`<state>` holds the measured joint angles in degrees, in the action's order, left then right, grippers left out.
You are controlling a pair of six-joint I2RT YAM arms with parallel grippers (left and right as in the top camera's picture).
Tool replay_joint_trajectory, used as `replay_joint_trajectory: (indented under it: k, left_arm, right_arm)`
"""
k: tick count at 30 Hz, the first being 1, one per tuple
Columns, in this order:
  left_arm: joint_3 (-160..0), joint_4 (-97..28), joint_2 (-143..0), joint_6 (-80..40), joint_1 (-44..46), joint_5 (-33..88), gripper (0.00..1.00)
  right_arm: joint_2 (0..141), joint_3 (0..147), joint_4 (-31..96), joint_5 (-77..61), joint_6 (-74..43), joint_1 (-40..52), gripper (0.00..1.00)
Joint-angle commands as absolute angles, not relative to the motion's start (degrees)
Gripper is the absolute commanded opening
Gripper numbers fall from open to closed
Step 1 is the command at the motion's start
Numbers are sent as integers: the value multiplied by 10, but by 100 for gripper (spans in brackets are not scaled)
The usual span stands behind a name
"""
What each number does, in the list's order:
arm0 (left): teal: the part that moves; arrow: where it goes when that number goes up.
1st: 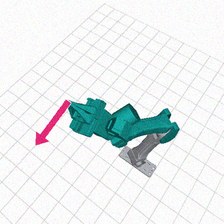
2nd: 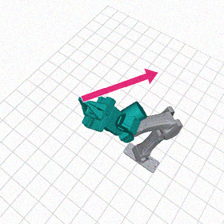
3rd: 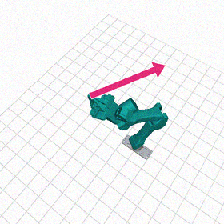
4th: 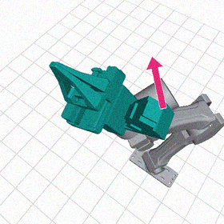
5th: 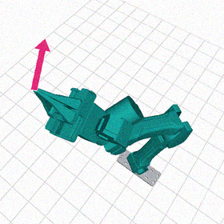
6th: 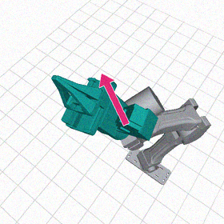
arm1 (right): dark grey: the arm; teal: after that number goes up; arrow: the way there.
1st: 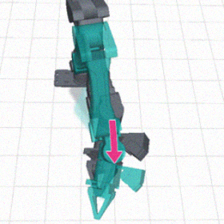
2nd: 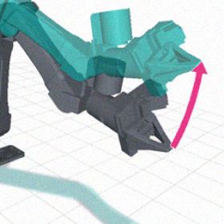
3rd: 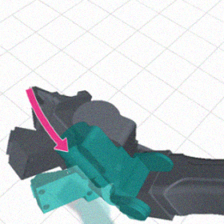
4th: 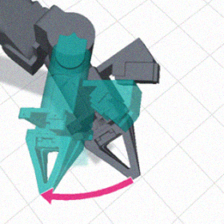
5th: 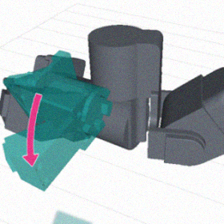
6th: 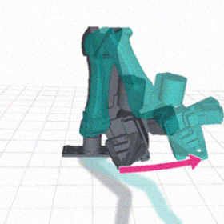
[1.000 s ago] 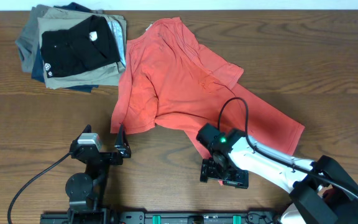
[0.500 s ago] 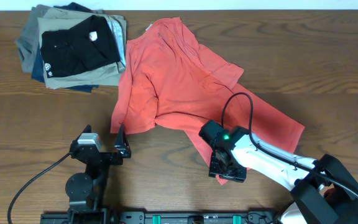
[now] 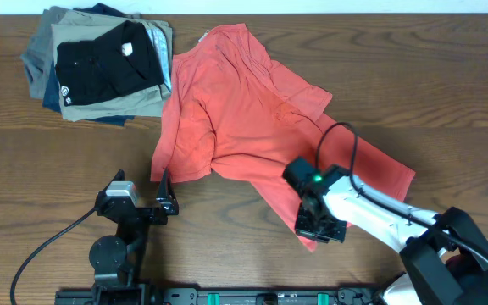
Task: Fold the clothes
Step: 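Grasp the shirt's lower right corner with the right gripper and pull toward front right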
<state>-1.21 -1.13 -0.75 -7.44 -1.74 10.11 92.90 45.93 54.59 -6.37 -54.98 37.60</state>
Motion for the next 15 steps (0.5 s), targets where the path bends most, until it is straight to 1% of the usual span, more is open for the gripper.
replay_joint_trajectory:
  k: [1,7,15]
  left_arm:
    - [-2,-30,-7,-71,-20,107,98]
    - [-2,-30,-7,-71,-20,107,98]
    - [-2,-30,-7,-71,-20,107,98]
  right_arm:
    - [914,456,566,-53,-552,346,1]
    - [854,456,617,-36,-528,295,1]
    - [682,457,697,-30,-470,211,1]
